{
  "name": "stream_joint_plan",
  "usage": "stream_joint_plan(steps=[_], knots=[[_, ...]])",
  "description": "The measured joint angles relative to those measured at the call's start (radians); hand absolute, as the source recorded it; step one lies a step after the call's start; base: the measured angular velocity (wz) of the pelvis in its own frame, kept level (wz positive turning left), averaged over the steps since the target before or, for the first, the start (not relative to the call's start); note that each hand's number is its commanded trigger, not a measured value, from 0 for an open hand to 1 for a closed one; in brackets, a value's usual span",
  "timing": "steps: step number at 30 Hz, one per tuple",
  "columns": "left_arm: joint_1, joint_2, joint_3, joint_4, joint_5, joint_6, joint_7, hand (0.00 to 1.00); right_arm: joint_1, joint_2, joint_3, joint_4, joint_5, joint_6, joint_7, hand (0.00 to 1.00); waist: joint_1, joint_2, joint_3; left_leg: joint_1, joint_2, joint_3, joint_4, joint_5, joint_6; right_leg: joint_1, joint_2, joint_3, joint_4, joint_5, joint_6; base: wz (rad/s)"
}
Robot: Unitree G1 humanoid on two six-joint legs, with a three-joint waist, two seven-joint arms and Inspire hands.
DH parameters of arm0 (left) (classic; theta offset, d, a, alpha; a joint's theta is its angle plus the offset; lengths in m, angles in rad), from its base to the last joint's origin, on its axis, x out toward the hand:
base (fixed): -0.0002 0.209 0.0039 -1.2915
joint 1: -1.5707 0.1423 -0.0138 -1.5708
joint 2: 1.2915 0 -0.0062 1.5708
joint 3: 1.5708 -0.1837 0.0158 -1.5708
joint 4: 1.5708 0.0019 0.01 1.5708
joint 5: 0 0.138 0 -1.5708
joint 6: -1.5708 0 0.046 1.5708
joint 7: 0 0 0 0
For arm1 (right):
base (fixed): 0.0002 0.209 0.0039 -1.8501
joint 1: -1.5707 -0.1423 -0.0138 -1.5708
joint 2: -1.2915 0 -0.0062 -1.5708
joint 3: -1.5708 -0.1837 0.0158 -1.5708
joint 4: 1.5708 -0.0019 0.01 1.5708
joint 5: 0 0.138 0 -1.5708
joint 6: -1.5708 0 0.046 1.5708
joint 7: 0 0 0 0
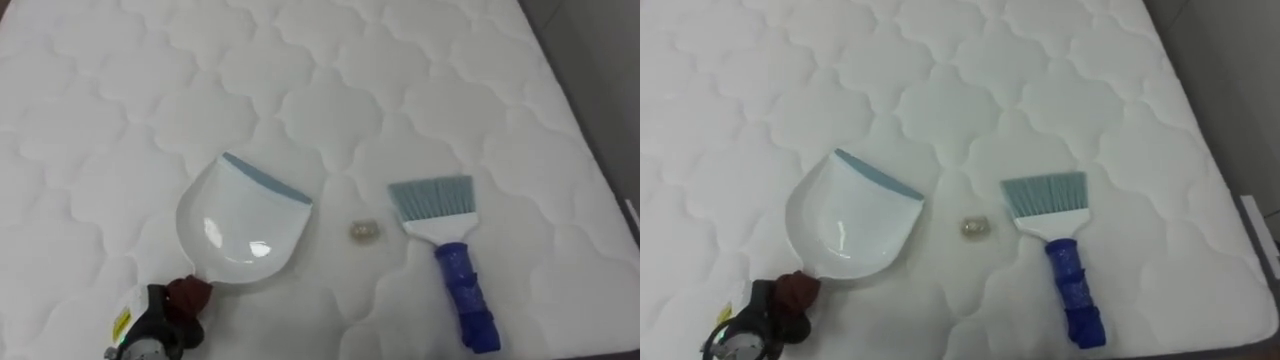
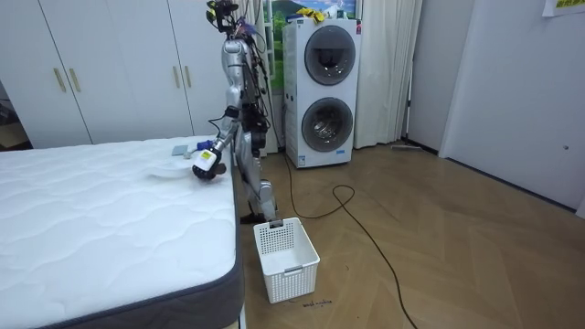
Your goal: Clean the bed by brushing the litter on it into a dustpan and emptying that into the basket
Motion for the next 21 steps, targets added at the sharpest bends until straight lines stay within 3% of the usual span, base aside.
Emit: stream_joint_plan(steps=[6, 15, 21], knots=[[0.060, 0.034, -0.011, -0.107, 0.089, 0.001, 0.002, 1.00, 0.030, -0.029, -0.063, -0.011, 0.069, -0.001, 0.000, 0.00, -0.005, 0.003, 0.0011, 0.020, 0.004, 0.011, -0.010, -0.001, -0.002, 0.002, 0.002, 0.003, 0.021, -0.015, -0.004, -0.01], [0.120, 0.064, -0.013, -0.191, 0.112, 0.001, -0.027, 1.00, 0.002, -0.045, -0.275, -0.014, 0.300, -0.006, -0.012, 0.00, -0.014, 0.009, 0.0046, 0.040, 0.004, 0.026, -0.022, -0.003, -0.004, 0.003, 0.007, 0.024, 0.039, -0.016, -0.006, -0.06], [0.150, 0.072, -0.015, -0.213, 0.110, -0.001, -0.051, 1.00, -0.002, -0.049, -0.393, -0.147, 0.456, -0.025, -0.105, 0.00, -0.035, 0.011, 0.0073, 0.058, 0.000, 0.031, -0.017, -0.015, -0.004, -0.002, 0.001, 0.031, 0.090, -0.048, -0.004, -0.02]])
